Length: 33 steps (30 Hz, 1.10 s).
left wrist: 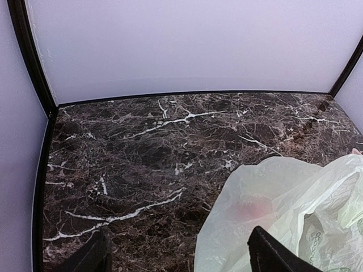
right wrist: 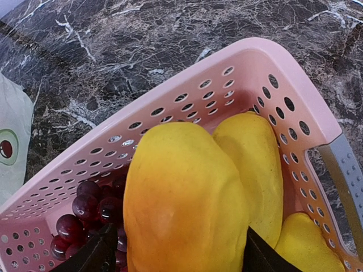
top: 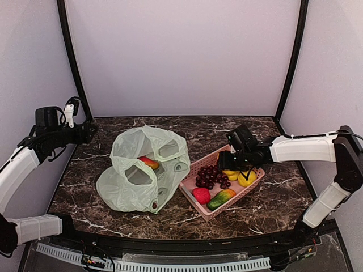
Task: Untie the knot of the plastic bag and take out the fruit
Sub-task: Place the fake fruit in the bin.
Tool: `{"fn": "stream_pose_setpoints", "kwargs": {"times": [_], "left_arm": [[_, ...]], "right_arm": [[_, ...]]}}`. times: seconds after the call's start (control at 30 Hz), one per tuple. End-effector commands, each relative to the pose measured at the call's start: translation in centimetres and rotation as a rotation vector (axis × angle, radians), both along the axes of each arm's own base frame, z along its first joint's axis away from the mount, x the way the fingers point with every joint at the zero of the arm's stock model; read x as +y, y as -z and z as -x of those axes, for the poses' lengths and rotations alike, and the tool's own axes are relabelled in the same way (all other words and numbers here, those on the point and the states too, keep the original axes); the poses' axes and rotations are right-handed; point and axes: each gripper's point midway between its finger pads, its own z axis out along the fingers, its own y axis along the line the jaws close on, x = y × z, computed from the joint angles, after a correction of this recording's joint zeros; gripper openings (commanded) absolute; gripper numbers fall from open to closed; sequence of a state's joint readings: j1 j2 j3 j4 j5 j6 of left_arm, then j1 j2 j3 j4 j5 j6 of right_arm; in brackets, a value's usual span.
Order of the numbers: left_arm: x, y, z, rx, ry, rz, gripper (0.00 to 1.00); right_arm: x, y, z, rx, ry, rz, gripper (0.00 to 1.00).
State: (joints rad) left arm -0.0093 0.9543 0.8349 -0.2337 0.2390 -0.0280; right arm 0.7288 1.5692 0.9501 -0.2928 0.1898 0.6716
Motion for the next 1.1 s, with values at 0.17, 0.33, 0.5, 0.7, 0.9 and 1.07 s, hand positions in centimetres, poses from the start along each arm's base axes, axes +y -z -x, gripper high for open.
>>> {"fn": "stream_pose_setpoints", "kwargs": {"times": [0.17,0.33,0.5,0.7,0.9,1.07], "left_arm": [[-0.7,0.2,0.2,-0.004,0.042,0.012,0.82],[-0.9,0.1,0.4,-0.004,0.053,0.025,0.82],[-1.9,0.5,0.5,0.016,0.099,0.067,0.82],[-3.5,1.9,0.6,0.095,0.135,0.185,0.81],[-4.5,4.7,2.9,0.192,0.121,0.313,0.80],[-7.1,6.7,5.3,0.287,0.185,0.408,0.76]], "right_arm": [[-0.1,-0.9,-0.9,-0.030,0.012,-0.004,0.84],[-0.4,-2.0,-0.8,-0.053,0.014,-0.003,0.93],[-1.4,-3.2,-0.3,-0.088,0.018,0.003,0.97],[-1.9,-6.4,0.3,-0.155,-0.006,-0.014,0.98],[3.9,-11.8,2.8,-0.291,-0.271,-0.241,0.96],[9.4,-14.6,5.6,-0.363,-0.469,-0.301,0.95]]}}
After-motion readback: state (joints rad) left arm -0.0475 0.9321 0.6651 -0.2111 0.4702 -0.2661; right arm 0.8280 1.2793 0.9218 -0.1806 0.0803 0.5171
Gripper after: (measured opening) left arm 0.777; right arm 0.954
